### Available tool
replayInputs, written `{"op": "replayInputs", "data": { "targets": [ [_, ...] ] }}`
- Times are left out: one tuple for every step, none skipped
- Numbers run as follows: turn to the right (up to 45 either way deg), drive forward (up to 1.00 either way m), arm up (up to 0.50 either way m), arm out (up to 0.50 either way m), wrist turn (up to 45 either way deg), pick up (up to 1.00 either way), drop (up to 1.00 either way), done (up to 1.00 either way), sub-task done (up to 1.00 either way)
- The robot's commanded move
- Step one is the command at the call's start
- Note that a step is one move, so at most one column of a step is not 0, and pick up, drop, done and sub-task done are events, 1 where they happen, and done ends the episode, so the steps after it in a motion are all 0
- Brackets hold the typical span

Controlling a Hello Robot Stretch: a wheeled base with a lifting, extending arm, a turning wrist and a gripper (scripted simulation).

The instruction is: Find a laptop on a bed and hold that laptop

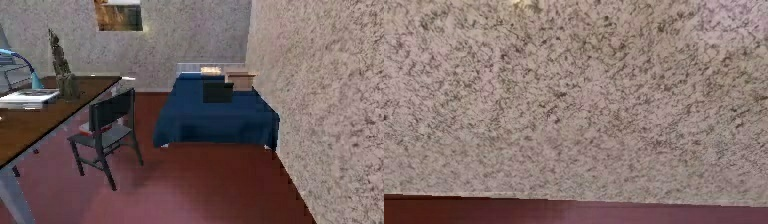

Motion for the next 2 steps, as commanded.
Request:
{"op": "replayInputs", "data": {
  "targets": [
    [0.0, 1.00, 0.00, 0.00, 0.0, 0.00, 0.00, 0.00, 0.00],
    [0.0, 0.40, 0.00, 0.00, 0.0, 0.00, 0.00, 0.00, 0.00]
  ]
}}
